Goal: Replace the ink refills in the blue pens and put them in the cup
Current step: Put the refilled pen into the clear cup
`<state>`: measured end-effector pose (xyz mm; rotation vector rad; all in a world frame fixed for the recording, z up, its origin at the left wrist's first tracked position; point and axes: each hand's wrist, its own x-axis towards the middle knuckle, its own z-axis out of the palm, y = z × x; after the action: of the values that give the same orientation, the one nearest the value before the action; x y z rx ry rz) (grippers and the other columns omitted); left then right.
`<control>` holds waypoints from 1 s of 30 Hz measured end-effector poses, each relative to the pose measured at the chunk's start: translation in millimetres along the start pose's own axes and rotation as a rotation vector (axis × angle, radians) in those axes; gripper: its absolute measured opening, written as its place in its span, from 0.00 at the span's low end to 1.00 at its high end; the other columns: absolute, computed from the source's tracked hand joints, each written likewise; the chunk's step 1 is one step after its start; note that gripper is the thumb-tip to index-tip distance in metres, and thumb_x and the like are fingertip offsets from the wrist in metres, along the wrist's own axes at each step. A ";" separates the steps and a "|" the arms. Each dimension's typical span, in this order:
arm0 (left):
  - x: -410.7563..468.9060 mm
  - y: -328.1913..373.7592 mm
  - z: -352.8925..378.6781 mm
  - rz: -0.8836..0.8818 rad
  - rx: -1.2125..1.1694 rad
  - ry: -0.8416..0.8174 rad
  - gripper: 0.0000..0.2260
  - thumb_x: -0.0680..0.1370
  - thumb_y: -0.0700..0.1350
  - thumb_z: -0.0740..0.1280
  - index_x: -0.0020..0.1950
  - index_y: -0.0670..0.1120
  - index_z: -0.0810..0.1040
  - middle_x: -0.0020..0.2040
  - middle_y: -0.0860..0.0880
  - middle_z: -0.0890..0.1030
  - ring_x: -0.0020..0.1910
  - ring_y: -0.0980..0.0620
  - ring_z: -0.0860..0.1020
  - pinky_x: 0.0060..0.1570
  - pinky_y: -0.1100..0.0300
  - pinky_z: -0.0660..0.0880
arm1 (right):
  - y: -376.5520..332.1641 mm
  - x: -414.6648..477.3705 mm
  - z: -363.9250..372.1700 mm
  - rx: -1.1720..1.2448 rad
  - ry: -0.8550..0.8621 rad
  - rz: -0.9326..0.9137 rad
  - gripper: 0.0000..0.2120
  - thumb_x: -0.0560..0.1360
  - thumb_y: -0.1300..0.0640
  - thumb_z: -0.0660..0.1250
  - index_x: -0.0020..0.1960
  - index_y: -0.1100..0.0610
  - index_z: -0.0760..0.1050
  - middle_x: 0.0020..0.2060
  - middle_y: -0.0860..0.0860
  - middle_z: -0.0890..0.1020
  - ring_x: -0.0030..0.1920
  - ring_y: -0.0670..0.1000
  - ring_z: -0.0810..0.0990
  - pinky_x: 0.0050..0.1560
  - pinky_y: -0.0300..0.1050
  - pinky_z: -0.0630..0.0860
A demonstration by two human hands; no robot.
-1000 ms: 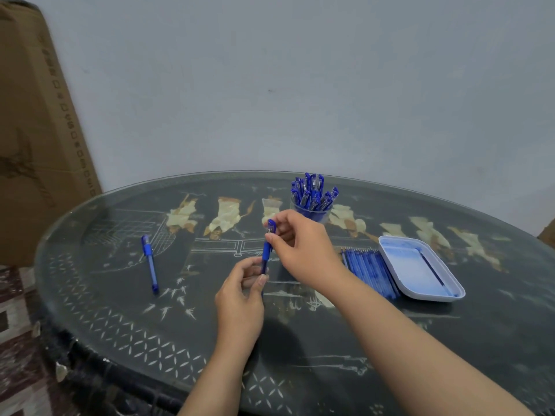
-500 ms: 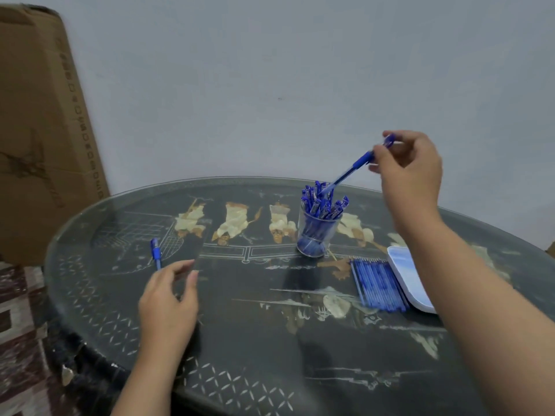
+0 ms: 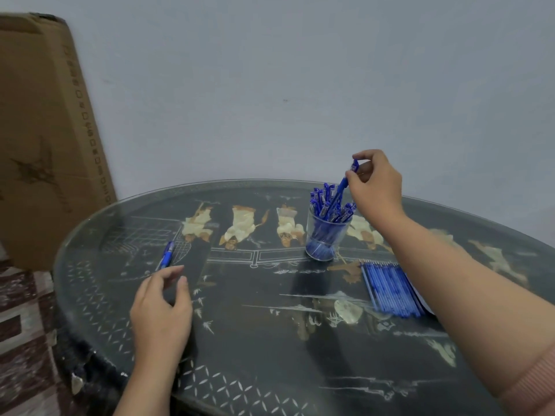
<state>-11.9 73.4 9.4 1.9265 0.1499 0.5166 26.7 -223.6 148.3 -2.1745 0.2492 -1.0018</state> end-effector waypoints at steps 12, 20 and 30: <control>-0.9 2.4 0.9 0.026 0.029 0.007 0.08 0.78 0.38 0.66 0.52 0.51 0.77 0.52 0.52 0.77 0.52 0.49 0.75 0.52 0.58 0.66 | 20.7 -1.3 20.9 -0.324 -0.238 0.026 0.07 0.76 0.55 0.71 0.53 0.54 0.77 0.40 0.49 0.82 0.46 0.53 0.81 0.51 0.52 0.78; -1.5 3.1 -0.4 -0.001 0.008 0.000 0.07 0.79 0.39 0.65 0.52 0.51 0.78 0.52 0.54 0.76 0.53 0.50 0.74 0.52 0.59 0.65 | 15.1 4.3 21.7 -0.451 -0.307 0.061 0.09 0.80 0.52 0.65 0.49 0.54 0.82 0.44 0.52 0.85 0.48 0.55 0.81 0.49 0.50 0.78; 4.6 1.3 -16.2 -0.045 -0.052 0.077 0.08 0.79 0.39 0.65 0.54 0.49 0.79 0.52 0.52 0.78 0.52 0.53 0.75 0.52 0.62 0.66 | -10.9 -26.1 31.7 -0.315 0.086 -0.206 0.09 0.77 0.61 0.64 0.55 0.57 0.79 0.50 0.56 0.81 0.54 0.58 0.74 0.55 0.47 0.66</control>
<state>-14.8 88.1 17.1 1.8493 0.2269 0.5592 30.6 -187.4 126.5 -2.4831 0.2398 -1.2427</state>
